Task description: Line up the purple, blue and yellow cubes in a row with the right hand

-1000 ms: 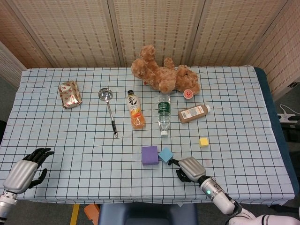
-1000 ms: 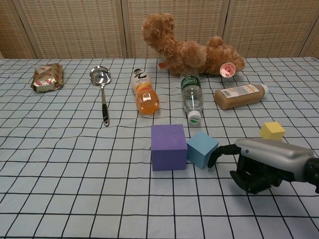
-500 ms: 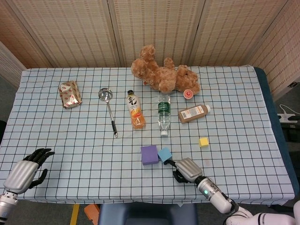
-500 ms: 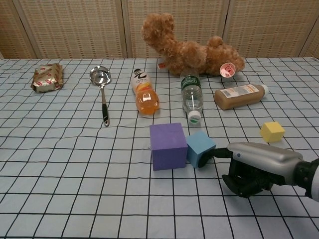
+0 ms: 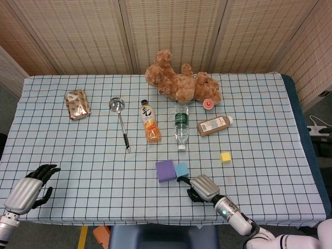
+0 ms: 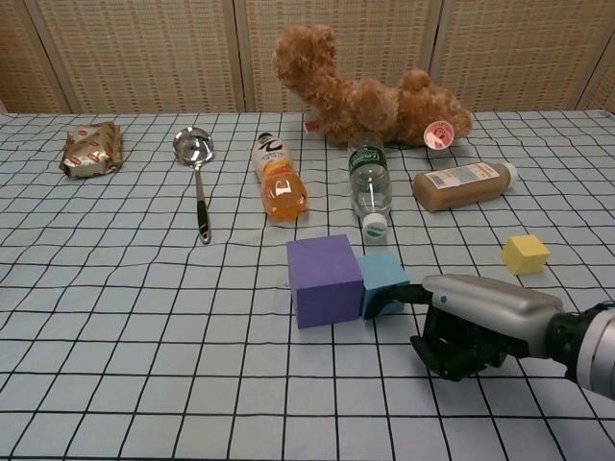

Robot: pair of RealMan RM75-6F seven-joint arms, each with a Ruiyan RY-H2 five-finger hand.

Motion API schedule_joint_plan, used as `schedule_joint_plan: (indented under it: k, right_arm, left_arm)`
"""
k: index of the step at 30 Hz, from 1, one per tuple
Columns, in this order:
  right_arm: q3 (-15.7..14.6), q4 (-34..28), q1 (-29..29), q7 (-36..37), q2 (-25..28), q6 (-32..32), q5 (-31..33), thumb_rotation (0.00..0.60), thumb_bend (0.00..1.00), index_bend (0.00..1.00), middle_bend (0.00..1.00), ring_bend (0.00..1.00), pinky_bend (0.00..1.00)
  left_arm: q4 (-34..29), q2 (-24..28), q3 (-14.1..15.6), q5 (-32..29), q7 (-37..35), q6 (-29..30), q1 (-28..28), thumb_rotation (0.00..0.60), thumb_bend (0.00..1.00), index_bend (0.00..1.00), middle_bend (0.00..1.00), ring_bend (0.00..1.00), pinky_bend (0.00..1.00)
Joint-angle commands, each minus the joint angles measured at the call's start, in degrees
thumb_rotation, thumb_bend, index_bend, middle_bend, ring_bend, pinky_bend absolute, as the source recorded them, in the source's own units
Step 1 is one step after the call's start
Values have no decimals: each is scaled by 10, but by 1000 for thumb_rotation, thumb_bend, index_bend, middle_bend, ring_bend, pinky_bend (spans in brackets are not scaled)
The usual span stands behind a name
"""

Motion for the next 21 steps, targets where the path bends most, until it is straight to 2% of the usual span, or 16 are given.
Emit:
schedule_joint_plan:
  k: [1, 13, 21]
  right_arm:
    - [2, 5, 1, 2, -5, 1, 1, 600, 614, 215, 933, 989, 1000]
    - [-3, 9, 6, 20, -9, -5, -7, 600, 615, 215, 933, 989, 1000]
    - [-22, -34, 8, 58, 37, -1, -47, 600, 608, 242, 933, 990, 1000]
  left_arm:
    - [0, 0, 0, 0, 1, 0, 0, 600, 561, 191, 130, 110, 335]
    - [0, 0, 0, -1, 1, -2, -1, 600, 561, 191, 130, 110, 335]
    - [-1, 1, 0, -1, 0, -2, -1, 600, 560, 191, 131, 110, 335]
